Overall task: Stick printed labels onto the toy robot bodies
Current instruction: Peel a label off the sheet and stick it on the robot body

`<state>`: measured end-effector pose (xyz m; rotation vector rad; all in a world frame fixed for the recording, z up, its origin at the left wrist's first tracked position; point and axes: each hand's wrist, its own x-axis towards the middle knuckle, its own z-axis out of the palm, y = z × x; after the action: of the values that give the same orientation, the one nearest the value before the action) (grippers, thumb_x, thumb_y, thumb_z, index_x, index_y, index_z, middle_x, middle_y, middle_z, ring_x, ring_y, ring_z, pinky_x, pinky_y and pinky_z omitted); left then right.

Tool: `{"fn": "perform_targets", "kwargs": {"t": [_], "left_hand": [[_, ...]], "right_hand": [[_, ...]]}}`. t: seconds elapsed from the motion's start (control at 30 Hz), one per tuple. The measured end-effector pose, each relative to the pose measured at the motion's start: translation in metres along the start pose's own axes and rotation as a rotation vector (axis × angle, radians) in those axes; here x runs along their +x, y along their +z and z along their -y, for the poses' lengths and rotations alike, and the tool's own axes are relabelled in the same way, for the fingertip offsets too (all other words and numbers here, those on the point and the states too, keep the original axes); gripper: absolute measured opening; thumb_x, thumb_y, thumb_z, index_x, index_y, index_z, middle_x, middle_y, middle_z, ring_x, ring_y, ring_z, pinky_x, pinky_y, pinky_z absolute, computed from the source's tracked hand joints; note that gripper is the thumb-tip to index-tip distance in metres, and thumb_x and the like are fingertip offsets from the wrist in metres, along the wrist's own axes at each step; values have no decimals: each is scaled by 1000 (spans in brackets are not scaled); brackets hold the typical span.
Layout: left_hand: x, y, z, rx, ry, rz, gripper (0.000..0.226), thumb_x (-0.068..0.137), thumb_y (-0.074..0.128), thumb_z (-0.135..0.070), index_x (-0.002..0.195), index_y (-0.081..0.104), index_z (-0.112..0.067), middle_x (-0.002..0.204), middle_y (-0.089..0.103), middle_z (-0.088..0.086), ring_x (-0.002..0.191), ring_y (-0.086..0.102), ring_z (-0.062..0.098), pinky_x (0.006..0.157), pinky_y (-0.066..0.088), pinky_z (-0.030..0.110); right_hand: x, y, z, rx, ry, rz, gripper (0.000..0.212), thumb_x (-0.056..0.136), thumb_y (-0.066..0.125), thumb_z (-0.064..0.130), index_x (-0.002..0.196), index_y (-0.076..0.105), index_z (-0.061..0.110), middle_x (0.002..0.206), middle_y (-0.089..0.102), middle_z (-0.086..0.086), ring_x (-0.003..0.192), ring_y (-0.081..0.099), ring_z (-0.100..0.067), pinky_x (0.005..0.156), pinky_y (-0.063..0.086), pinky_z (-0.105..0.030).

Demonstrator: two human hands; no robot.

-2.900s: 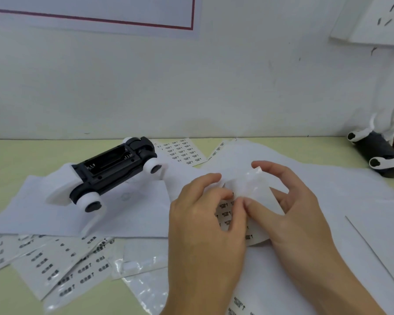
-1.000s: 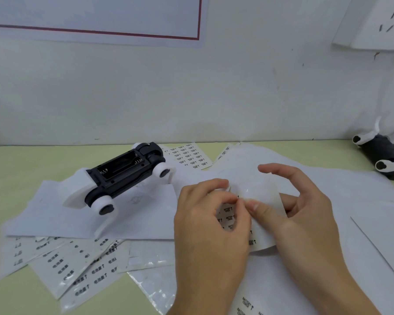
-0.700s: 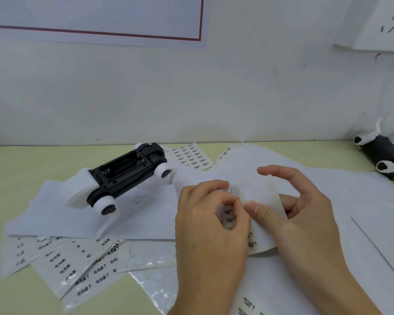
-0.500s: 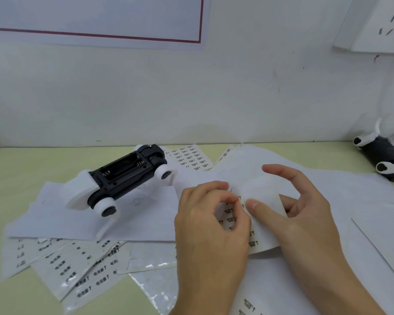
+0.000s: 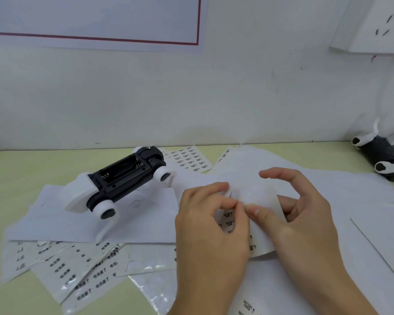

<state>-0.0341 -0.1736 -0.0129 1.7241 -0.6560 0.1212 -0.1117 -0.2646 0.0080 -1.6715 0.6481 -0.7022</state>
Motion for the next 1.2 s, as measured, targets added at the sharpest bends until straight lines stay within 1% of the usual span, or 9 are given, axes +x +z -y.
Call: {"fn": "perform_targets", "kwargs": {"t": [0.1, 0.23, 0.33, 0.47, 0.6, 0.77, 0.87, 1.03, 1.2], "left_hand": [[0, -1, 2, -14, -16, 38, 11, 79, 73, -23, 70, 70, -29, 104, 64, -27, 114, 54, -5, 87, 46, 14], [1, -1, 3, -16, -31, 33, 15, 80, 76, -20, 69, 70, -29, 104, 64, -25, 113, 55, -3, 91, 50, 26], [2, -1, 2, -21, -14, 11, 9, 77, 72, -24, 71, 71, -31, 103, 66, -23, 112, 57, -2, 87, 49, 19], [2, 0, 2, -29, 20, -41, 9, 74, 72, -23, 78, 76, -30, 101, 68, -22, 109, 59, -3, 83, 51, 18], [1, 1, 1, 2, 60, -62, 11, 72, 71, -23, 80, 75, -30, 100, 65, -25, 105, 61, 0, 85, 48, 14], [-2, 2, 1, 106, 130, -71, 7, 73, 70, -21, 77, 76, -23, 99, 68, -19, 101, 60, 3, 85, 48, 26], [-2, 2, 0, 137, 156, -74, 8, 74, 70, -19, 77, 77, -21, 100, 68, -16, 99, 58, 3, 85, 50, 30], [-2, 1, -2, 109, 147, -34, 7, 76, 69, -20, 78, 76, -19, 103, 67, -18, 103, 62, 8, 89, 45, 20], [-1, 1, 0, 116, 134, -23, 8, 77, 68, -22, 75, 74, -18, 103, 68, -15, 105, 59, 7, 89, 43, 15]], "right_hand": [[0, 0, -1, -19, -21, 1, 52, 82, 72, -4, 99, 61, 43, 68, 75, -3, 56, 72, -21, 47, 52, -21], [0, 1, -2, -18, -25, 9, 53, 81, 72, -4, 99, 61, 44, 68, 76, -4, 57, 72, -22, 48, 54, -23], [1, 0, -2, 4, -13, -1, 52, 82, 73, -1, 101, 61, 46, 71, 76, -3, 59, 73, -20, 48, 53, -21], [3, -1, -1, 41, 21, 5, 51, 78, 74, 14, 109, 57, 50, 78, 78, -2, 66, 75, -23, 60, 54, -33], [3, -1, 0, 49, 41, 26, 56, 73, 73, 21, 111, 51, 54, 83, 78, -1, 69, 75, -23, 64, 55, -37], [3, -2, -1, 88, 63, 24, 56, 76, 74, 13, 110, 50, 50, 86, 78, 0, 69, 75, -22, 53, 55, -22], [4, -2, -2, 94, 70, 23, 56, 77, 74, 12, 110, 49, 50, 89, 78, 0, 72, 75, -23, 56, 56, -25], [2, -1, -1, 80, 53, 5, 56, 77, 75, 12, 109, 50, 50, 85, 78, 2, 70, 75, -20, 54, 55, -19], [-1, 2, 1, -2, -12, -13, 56, 77, 76, 9, 107, 51, 48, 74, 77, 2, 61, 72, -13, 50, 50, -14]]}}
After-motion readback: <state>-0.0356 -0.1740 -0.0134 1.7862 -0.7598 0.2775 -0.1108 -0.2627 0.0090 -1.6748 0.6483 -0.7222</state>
